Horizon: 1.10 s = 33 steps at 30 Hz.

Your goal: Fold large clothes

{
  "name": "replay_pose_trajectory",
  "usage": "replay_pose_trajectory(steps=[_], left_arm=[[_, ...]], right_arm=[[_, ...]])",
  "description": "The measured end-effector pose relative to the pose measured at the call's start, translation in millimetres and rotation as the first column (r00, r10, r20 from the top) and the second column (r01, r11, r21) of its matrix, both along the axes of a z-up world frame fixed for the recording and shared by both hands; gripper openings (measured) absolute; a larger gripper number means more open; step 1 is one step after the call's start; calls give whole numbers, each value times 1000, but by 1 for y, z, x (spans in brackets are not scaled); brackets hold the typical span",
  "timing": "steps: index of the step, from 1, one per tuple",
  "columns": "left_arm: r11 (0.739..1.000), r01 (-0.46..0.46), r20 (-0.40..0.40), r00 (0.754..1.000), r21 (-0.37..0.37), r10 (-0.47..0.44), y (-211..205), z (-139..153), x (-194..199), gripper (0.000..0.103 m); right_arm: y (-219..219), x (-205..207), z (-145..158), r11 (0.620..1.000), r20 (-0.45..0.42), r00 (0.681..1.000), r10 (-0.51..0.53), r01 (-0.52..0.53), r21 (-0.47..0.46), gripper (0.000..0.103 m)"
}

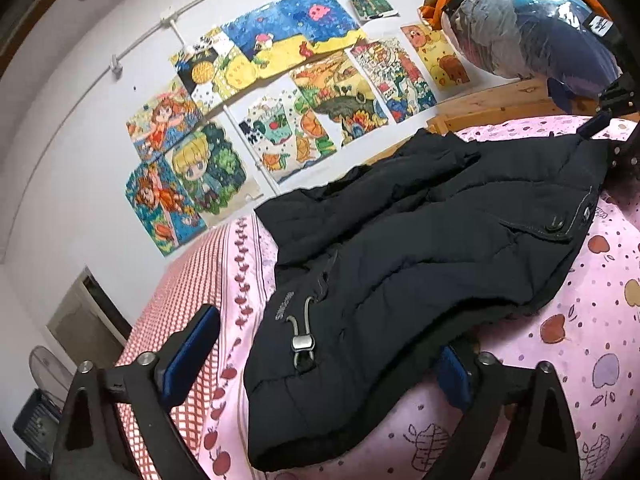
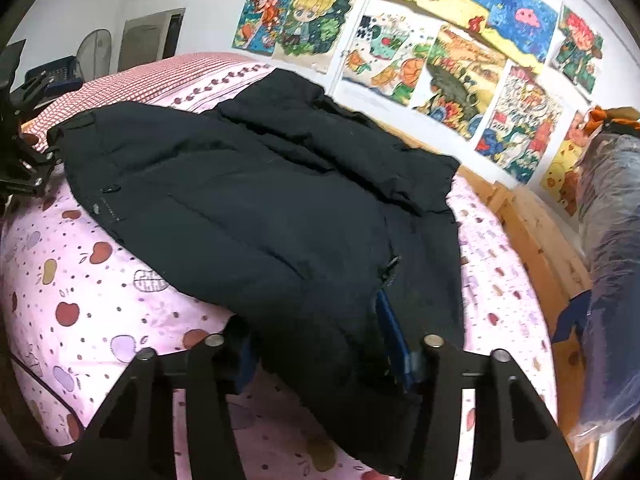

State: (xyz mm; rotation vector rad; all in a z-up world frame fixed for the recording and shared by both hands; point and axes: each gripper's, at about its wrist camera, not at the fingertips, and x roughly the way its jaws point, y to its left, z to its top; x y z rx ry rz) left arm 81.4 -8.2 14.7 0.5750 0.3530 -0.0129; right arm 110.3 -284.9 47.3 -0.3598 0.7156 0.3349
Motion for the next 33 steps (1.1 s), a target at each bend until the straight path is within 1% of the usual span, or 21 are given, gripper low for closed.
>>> replay_pose_trajectory(steps=[1,3,4,5,6,8,10,11,13,15,16,19,23,28,31,33], left_arm=[[1000,8,9,1000,0,-8,-2,1,-1,87],[1000,23,8,1000,-5,-23,-3,2,0,77],[999,32,6,999,-6,-32,-5,3,0,70],[999,43,-3,999,-1,-43,-7,3,1,62],[999,51,-11,999,6,-51,-9,3,2,57],[997,81,-41,996,21,-80,-15,2,5,35],[995,103,-87,991,21,-100,-20,2,9,22],[994,103,-99,990,23,-101,-22,3,10,18],[994,106,-112,988,20,-103,-22,9,13,12],[994,106,-117,987,-12,-106,-20,17,14,9],[994,103,-119,987,-37,-106,-17,24,16,9],[995,81,-117,989,-67,-88,-13,34,18,8],[988,48,-106,992,-149,-65,-4,61,18,8],[980,43,-58,997,-196,-56,5,98,9,8],[980,40,-43,998,-197,-50,7,115,4,8],[980,42,-42,998,-194,-51,8,122,4,8]], right_arm=[[1,1,-3,1000,-10,1000,4,-4,0,44],[3,2,-7,1000,-26,1000,12,-12,1,37],[4,3,-9,1000,-31,999,13,-13,-1,32],[4,3,-9,1000,-29,999,14,-14,-1,29],[5,2,-8,1000,-26,1000,16,-16,0,28],[7,2,-5,1000,-8,1000,19,-19,2,18],[10,3,1,1000,16,1000,17,-17,7,14],[11,3,5,1000,33,999,16,-16,9,11],[12,3,13,1000,68,998,8,-10,19,9],[14,3,20,999,93,996,4,-7,33,8],[15,2,22,1000,105,994,7,-10,27,8],[21,-2,29,999,146,989,32,-32,-7,7],[18,-7,51,999,210,977,43,-43,-1,6],[17,-16,93,997,306,949,81,-81,-13,6],[18,-21,116,994,350,931,107,-103,-30,6],[19,-23,129,993,363,924,117,-113,-32,6]])
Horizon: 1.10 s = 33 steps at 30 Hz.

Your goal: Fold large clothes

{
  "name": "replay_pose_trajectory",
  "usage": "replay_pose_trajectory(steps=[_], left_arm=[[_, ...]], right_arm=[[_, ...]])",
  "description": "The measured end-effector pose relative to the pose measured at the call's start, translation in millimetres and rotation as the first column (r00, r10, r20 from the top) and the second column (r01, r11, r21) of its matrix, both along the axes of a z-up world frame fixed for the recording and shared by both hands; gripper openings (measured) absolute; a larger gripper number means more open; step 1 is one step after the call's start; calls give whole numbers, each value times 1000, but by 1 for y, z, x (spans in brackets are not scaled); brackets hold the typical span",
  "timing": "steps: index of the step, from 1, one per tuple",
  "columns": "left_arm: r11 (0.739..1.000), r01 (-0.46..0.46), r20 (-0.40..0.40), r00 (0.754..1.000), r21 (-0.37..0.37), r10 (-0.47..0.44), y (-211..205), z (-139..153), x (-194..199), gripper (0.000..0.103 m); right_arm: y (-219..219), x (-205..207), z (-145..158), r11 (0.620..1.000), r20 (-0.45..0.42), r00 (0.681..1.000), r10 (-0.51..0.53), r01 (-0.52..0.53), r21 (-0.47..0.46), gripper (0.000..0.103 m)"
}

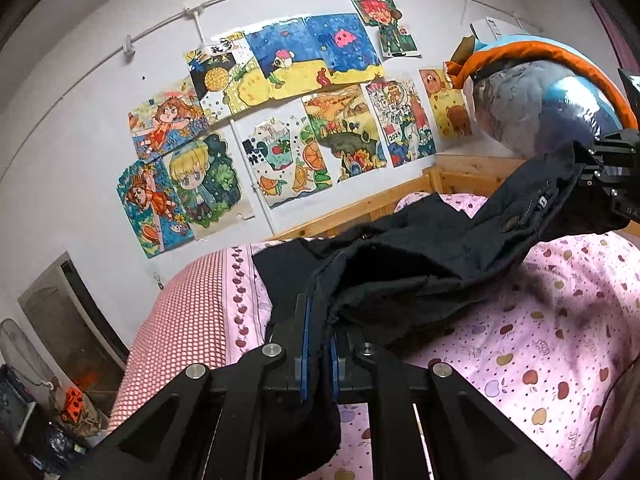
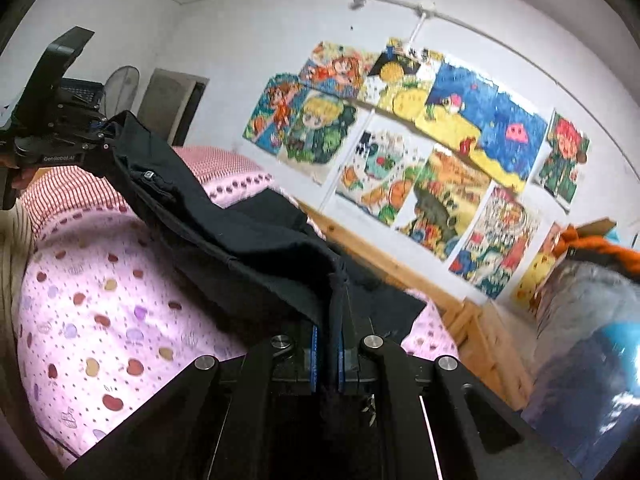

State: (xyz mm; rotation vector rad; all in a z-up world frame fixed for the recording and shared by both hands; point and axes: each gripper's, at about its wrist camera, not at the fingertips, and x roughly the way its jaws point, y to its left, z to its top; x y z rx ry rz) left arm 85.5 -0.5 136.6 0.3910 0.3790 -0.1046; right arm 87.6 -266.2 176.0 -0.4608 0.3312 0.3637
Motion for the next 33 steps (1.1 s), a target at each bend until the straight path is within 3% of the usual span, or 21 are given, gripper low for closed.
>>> replay_pose_trajectory(steps=[8,17,24,33], left_arm=[[1000,7,20,1000,11,-7,-5,33,34,7],[998,-12,-5,1000,55,12,-9,44,110,8],[996,-25,19,1000,88,24,-10,47,168,8],[996,-66,-4,998,64,66,-3,27,260,8]], right_arm=[[4,20,38,999,14,1000,-25,25,-36,6],[-5,143,56,992,-102,987,-126,126,-10,6],[6,225,44,983,-138,974,-182,180,-23,6],[28,310,2,970,-127,962,-242,240,-35,6]])
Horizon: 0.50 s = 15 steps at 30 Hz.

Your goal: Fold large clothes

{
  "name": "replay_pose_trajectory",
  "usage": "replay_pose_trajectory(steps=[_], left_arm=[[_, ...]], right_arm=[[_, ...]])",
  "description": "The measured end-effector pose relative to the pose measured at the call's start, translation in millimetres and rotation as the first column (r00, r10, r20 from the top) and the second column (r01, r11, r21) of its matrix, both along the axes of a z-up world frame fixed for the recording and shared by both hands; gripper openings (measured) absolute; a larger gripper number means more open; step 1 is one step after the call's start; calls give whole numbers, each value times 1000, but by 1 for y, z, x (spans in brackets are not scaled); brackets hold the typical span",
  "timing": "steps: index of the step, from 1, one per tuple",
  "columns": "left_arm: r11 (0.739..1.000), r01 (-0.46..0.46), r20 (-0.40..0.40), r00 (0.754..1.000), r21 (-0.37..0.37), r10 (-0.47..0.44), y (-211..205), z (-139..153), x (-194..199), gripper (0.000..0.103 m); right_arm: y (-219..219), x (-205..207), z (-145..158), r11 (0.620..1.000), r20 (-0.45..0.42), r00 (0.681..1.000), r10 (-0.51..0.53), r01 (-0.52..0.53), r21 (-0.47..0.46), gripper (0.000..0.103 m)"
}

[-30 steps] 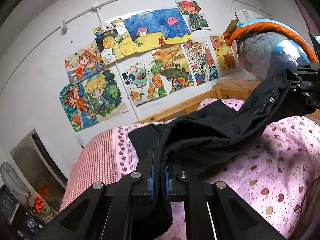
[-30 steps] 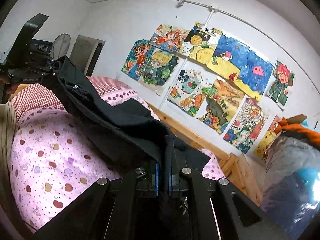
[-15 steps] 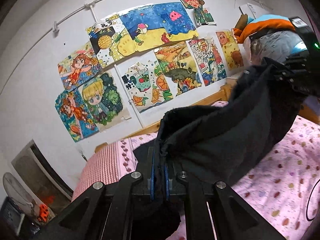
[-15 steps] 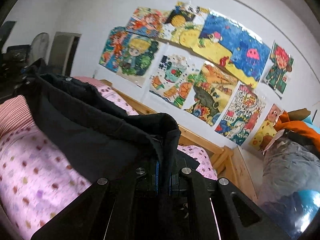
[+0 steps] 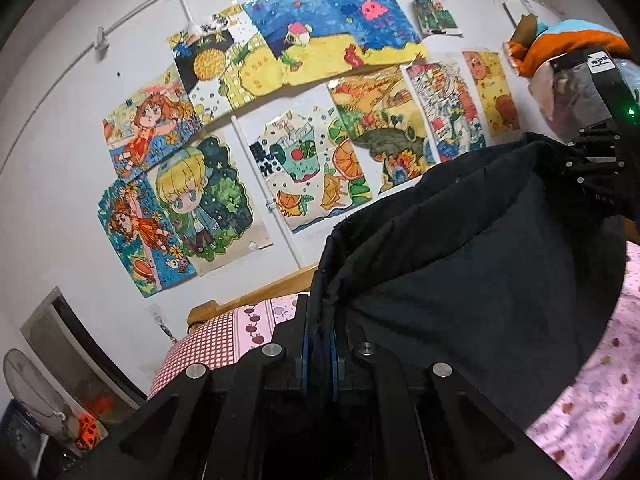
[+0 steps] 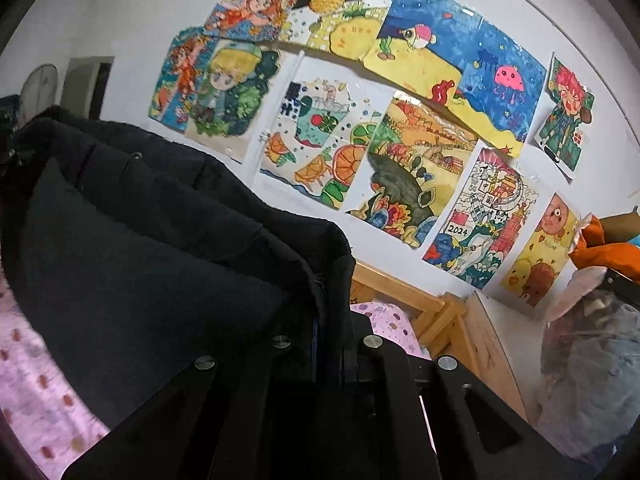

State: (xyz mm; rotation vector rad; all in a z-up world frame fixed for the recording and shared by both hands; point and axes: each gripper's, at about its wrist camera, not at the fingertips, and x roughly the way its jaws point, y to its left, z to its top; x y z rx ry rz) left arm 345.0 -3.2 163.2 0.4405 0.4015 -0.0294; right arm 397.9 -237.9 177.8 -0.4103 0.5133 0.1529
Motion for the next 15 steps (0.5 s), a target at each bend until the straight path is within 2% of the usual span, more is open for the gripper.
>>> replay_pose_trajectory(steps=[5,11,15], left_arm=[[999,-48,-51,998,-19,47,4,-15,52,7],[997,-77,-82,994,17,78,-3,-37,104,7],[995,-94,-132,987,23,96,-3,-50,133,7]], right_arm=[[13,45,-24,999,-23,999,-41,42,13,6],[16,87,-51,995,-59,994,-95,97,31,6],[19,113,-74,993,-86,990,-109,112,30,6]])
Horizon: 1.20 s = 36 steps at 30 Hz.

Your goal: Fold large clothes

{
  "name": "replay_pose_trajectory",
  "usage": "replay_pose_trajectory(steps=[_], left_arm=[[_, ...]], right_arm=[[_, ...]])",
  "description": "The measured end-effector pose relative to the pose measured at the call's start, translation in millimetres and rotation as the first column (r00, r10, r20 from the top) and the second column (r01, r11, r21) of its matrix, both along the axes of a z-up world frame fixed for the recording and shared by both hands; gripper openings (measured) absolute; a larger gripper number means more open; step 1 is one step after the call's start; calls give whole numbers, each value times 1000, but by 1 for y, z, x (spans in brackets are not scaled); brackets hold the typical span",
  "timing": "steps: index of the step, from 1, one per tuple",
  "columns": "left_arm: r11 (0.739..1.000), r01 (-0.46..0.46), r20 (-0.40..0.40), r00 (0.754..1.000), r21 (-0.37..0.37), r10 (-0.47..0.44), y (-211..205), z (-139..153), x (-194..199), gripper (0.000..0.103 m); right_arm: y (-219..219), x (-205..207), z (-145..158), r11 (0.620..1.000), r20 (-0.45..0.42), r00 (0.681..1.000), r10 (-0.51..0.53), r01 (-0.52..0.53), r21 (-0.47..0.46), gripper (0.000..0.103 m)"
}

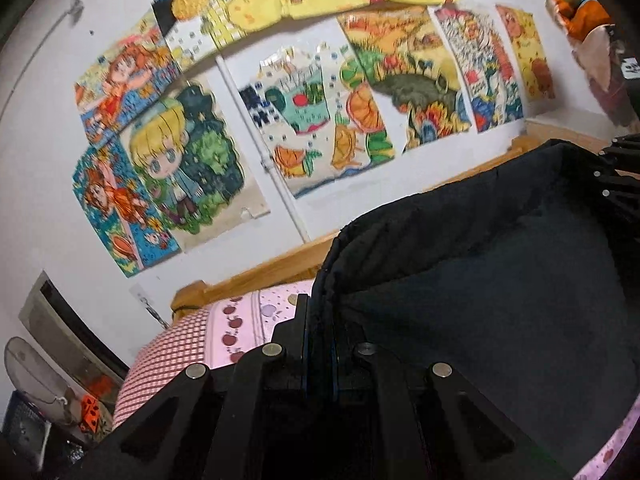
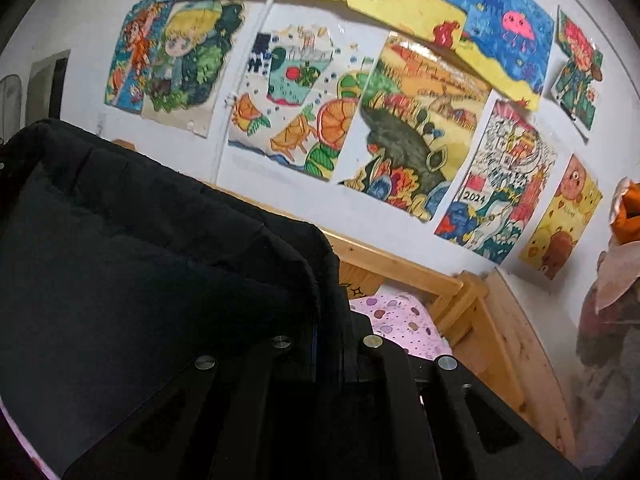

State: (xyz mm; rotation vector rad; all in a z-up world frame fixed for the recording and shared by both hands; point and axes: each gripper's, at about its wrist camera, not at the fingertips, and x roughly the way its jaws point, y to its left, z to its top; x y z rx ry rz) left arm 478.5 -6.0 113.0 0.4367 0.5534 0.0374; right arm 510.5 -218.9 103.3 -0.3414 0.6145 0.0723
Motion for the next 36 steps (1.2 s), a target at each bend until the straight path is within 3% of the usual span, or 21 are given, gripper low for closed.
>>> replay_pose_trajectory(steps=[7,10,15,17,22,24,27,28,30,31,34,36], left_arm=[[1000,-8,-74,997,-4,8,-2,-30,37,8],[999,-29,-100,995,-30,26,1,-43,46,8],[995,-71,-140,988,-68,61,11,-53,55,8],[993,-68,-176,983,-98,50,15,-55,58,8],[956,-60,-217,976,-287,-4,38,-47,56,11],[947,-69,-224,975,-313,-3,41,-46,54,12],[952,-68,-225,974,-299,-1,38,-45,50,12],[959,-67,-220,976,-276,5,34,-45,48,15],[964,-72,-209,978,-255,18,30,-43,45,21],[963,-72,-204,979,-258,19,30,-40,44,31],[955,-77,-142,989,-286,37,33,-27,36,84],[951,-65,-83,996,-301,42,34,-18,29,88]], right_arm=[[-1,34,-41,999,-99,995,-7,11,36,6],[-6,40,-52,994,-130,991,-9,24,110,6],[2,48,-64,996,-130,992,4,8,90,6],[8,49,-66,997,-135,991,-2,12,74,6],[10,53,-74,996,-198,980,-30,47,78,9],[9,52,-72,995,-196,980,-23,42,94,14],[5,47,-65,990,-171,985,-6,31,140,43],[4,44,-60,987,-155,988,0,25,158,57],[4,39,-53,985,-127,992,12,10,172,62],[5,36,-50,985,-115,993,20,0,173,62],[5,33,-42,986,-87,996,17,-2,165,68],[2,30,-37,987,-52,999,-2,11,163,74]])
